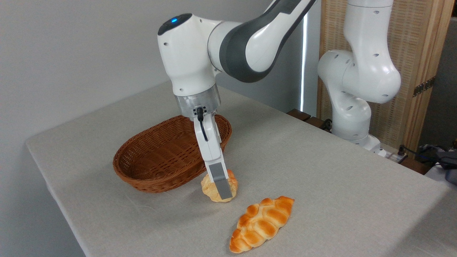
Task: Put bread into the basket
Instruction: 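Close the gripper fingers around the round bread roll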
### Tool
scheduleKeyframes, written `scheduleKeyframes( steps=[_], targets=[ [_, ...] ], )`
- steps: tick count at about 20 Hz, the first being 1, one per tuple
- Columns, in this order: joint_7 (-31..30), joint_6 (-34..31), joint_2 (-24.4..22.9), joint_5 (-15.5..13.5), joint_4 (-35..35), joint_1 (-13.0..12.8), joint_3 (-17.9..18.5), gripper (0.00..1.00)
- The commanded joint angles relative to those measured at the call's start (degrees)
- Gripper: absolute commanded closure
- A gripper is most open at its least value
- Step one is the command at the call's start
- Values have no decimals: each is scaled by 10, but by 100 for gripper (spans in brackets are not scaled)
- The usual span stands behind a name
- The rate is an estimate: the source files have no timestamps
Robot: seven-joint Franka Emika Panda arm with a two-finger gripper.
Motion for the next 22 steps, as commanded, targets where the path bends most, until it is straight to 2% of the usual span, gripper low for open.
scheduleKeyframes(
  steps=[1,2,3,4,5,8,22],
  targets=[
    [5,27,-5,9,-16,-7,6,1],
    [4,27,-5,9,-16,-8,6,8],
    [5,27,-5,9,-16,-8,5,33],
    [4,27,-5,9,-16,-11,5,52],
    [5,27,-5,9,-16,-14,5,63],
    [8,26,-5,9,-16,-14,6,68],
    [10,26,-5,11,-16,-14,6,68]
  ],
)
